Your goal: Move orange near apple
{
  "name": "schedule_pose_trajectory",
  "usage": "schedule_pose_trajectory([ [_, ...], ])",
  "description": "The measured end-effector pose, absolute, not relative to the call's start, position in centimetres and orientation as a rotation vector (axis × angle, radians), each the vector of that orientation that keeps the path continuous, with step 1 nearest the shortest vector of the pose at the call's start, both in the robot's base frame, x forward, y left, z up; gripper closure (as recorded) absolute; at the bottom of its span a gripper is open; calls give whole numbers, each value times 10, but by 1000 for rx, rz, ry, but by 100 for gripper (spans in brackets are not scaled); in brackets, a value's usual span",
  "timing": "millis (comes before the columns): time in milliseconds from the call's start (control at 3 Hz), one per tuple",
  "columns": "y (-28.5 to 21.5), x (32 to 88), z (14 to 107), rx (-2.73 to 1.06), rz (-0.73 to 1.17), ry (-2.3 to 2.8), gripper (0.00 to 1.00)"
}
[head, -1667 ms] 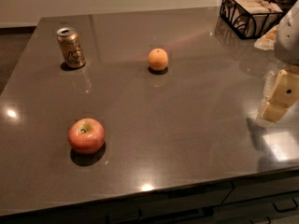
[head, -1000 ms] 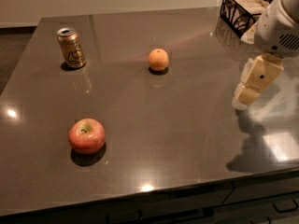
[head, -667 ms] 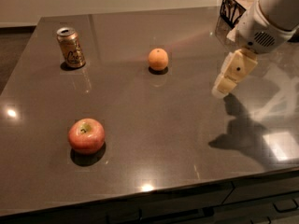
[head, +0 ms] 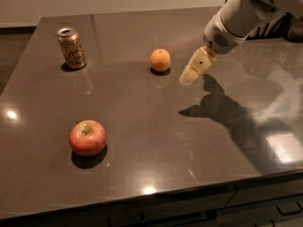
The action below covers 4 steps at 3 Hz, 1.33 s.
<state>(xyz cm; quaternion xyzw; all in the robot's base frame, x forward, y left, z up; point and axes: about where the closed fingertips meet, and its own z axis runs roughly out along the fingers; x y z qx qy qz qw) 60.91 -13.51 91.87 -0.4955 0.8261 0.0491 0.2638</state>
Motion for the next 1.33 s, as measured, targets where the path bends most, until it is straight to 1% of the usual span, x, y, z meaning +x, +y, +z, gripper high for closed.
schedule_pose_trajectory([
  [333, -109, 658, 898, -1219, 187, 2229, 0],
  [667, -93, 684, 887, -1164, 238, 2221, 0],
  [1333, -56, 710, 870, -1155, 310, 2174, 0],
])
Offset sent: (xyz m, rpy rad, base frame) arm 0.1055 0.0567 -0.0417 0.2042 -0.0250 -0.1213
